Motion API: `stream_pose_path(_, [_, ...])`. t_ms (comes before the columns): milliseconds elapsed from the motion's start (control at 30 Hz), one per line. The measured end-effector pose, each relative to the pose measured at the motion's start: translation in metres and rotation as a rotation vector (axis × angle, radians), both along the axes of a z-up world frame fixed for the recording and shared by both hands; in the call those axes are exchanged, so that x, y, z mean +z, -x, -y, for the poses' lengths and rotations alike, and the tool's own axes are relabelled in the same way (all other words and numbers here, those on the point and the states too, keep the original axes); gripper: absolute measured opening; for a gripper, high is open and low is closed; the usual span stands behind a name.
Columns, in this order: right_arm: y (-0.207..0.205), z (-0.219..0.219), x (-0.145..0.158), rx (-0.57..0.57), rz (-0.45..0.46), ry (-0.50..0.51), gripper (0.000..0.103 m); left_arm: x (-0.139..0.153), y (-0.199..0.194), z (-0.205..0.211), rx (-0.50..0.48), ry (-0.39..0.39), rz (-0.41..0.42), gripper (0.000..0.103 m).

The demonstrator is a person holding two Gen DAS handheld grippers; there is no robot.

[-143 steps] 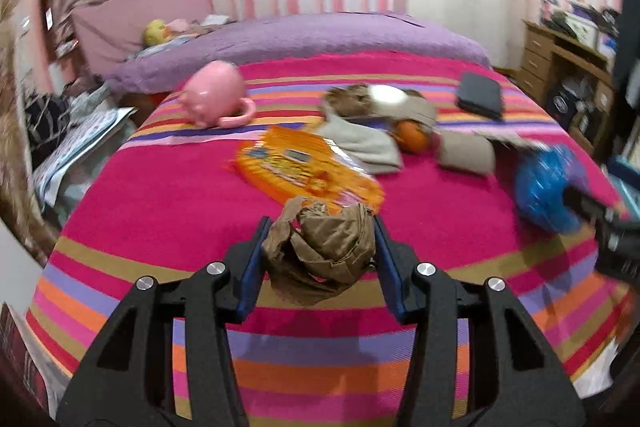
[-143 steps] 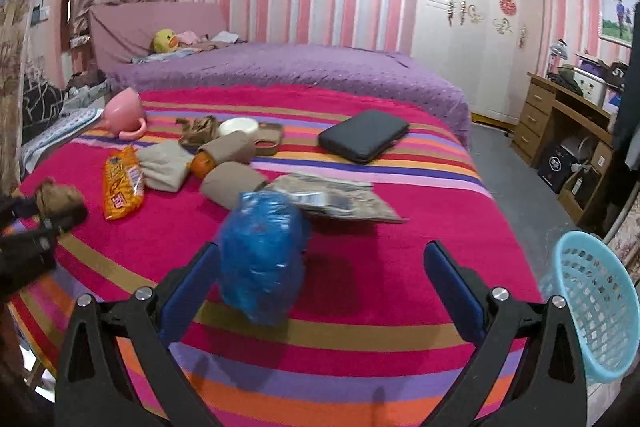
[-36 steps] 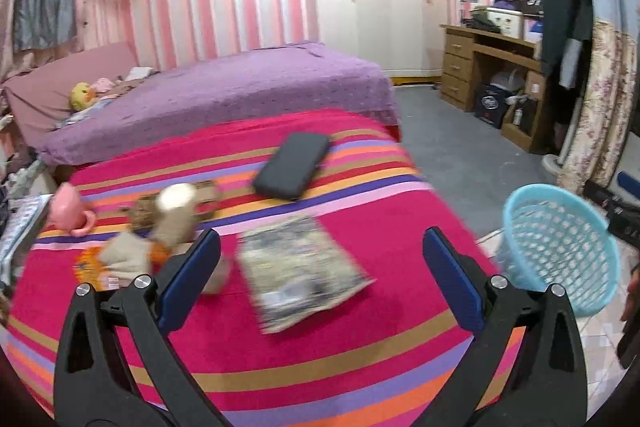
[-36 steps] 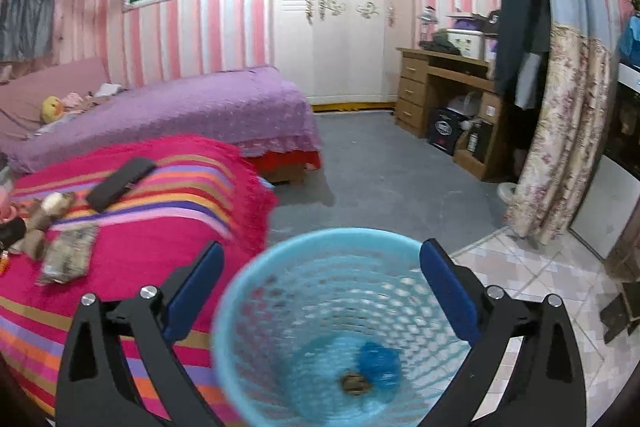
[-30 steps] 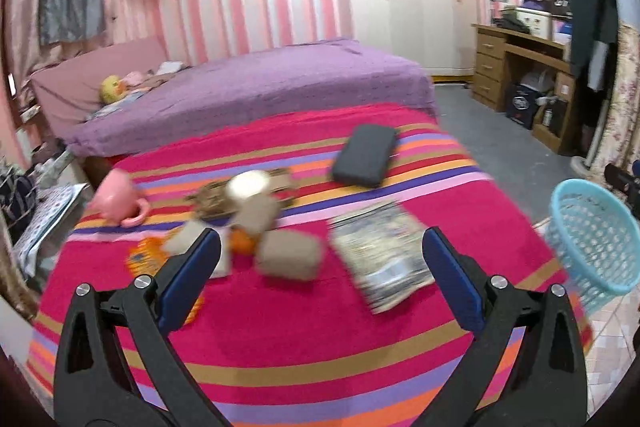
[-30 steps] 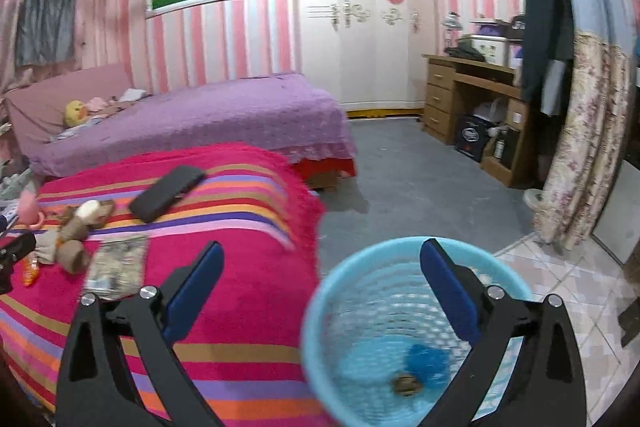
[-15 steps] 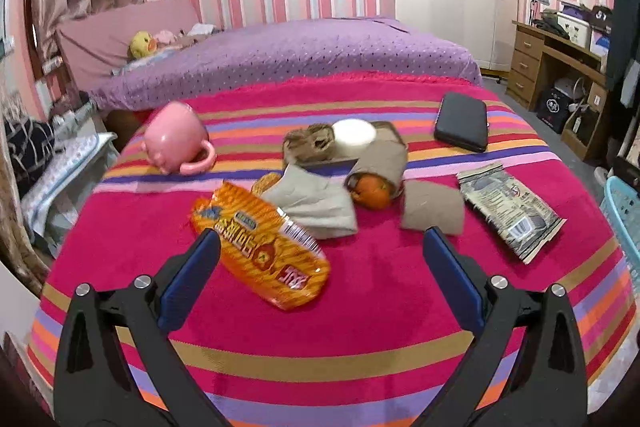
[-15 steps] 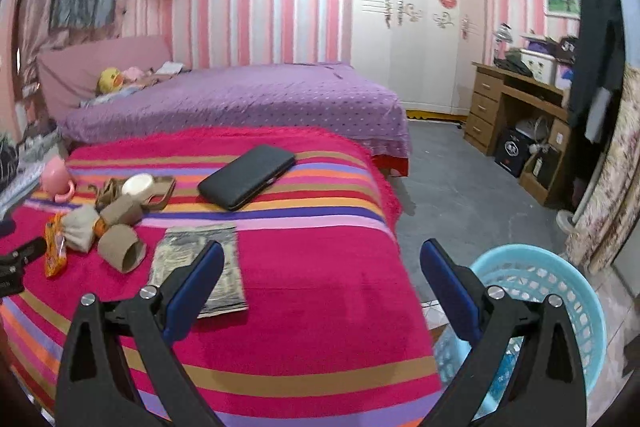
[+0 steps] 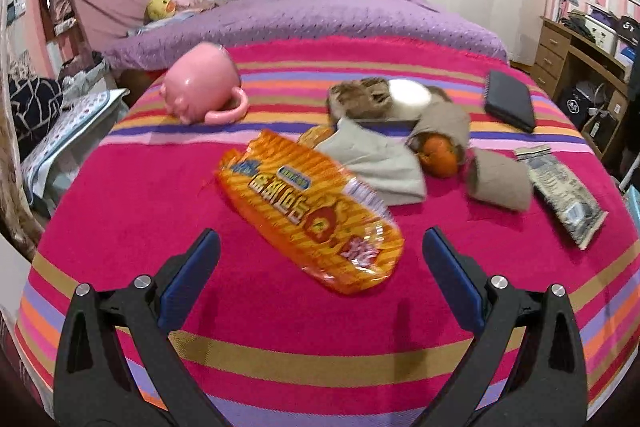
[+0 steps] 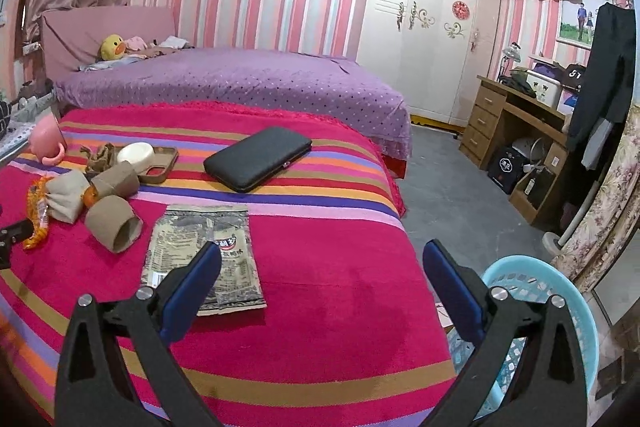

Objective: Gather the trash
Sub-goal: 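Grasp the orange snack wrapper with the left gripper while the right grasps the cardboard tube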

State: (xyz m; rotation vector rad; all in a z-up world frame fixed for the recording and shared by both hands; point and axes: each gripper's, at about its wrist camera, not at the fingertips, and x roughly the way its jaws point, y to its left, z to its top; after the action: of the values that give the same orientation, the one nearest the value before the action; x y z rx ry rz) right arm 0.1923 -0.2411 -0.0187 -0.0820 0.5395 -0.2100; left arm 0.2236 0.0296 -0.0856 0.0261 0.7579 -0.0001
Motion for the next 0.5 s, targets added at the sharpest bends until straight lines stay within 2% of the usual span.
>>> stream_pose_path(200, [-0.006,-0.001,-0.001,-0.011,-0.005,-0.001,0.098,-0.010,-0.012,-0.012,0.017,0.029,-0.058,0.098])
stream_pose_path(300, [-0.010,-0.005,-0.003,0.001,-0.017,-0.009,0.098,-0.009,-0.020,-0.014,0.028,0.077,-0.070,0.097])
stream_pose_path(433, [-0.014,-0.013,-0.005,0.013,-0.027,-0.003,0.098,-0.008,-0.022,-0.009,-0.006,0.160,-0.100,0.097])
stream_pose_path(500, [-0.015,-0.015,-0.005,0.021,-0.031,-0.003,0.098,-0.011,-0.022,-0.001,-0.013,0.107,-0.095,0.097])
